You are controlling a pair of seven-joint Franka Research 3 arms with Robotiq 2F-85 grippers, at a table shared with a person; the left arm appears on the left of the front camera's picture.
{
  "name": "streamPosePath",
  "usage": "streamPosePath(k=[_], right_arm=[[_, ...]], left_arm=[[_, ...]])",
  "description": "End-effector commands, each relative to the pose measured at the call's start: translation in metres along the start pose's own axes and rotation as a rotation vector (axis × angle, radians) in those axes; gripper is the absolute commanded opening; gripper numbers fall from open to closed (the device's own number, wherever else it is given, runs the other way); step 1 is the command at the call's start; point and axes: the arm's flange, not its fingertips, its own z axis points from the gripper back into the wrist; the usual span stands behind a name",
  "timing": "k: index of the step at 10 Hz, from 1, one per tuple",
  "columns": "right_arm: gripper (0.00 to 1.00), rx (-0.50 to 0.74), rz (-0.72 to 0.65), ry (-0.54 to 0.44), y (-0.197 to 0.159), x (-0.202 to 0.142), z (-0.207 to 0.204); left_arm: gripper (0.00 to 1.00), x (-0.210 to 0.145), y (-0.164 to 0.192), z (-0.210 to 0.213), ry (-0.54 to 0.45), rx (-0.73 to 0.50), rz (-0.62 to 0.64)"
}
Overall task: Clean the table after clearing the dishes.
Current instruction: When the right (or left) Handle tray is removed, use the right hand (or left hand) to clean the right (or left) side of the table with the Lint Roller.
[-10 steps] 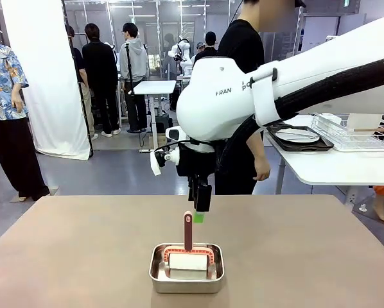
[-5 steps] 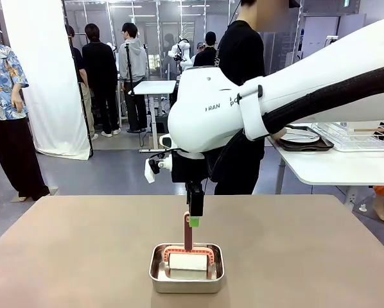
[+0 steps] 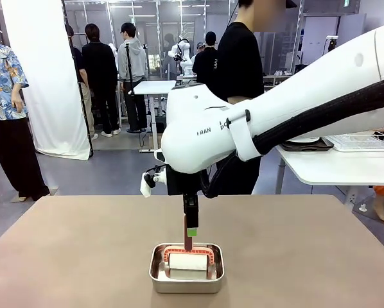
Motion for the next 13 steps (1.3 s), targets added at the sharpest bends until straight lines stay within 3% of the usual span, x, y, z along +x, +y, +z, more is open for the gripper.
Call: streamPosePath(k=[1, 6, 7, 13], right_arm=[[1.0, -0.055, -0.036, 0.015, 0.004, 0.009, -0.011], [1.0, -0.042, -0.045, 0.034, 0.006, 0.009, -0.028], [0.96, -0.04, -0.05, 0.035, 0.006, 0.008, -0.031], [0.38, -0.039, -0.069, 0.014, 0.001, 0.0, -0.029]], left_arm=[[1.0, -0.003, -0.003, 0.001, -0.01, -0.001, -0.006], [1.0, -0.003, -0.003, 0.001, -0.01, -0.001, -0.006], [1.0, -0.003, -0.003, 0.001, -0.01, -0.001, -0.006], [1.0, -0.003, -0.003, 0.001, -0.01, -0.001, -0.006]])
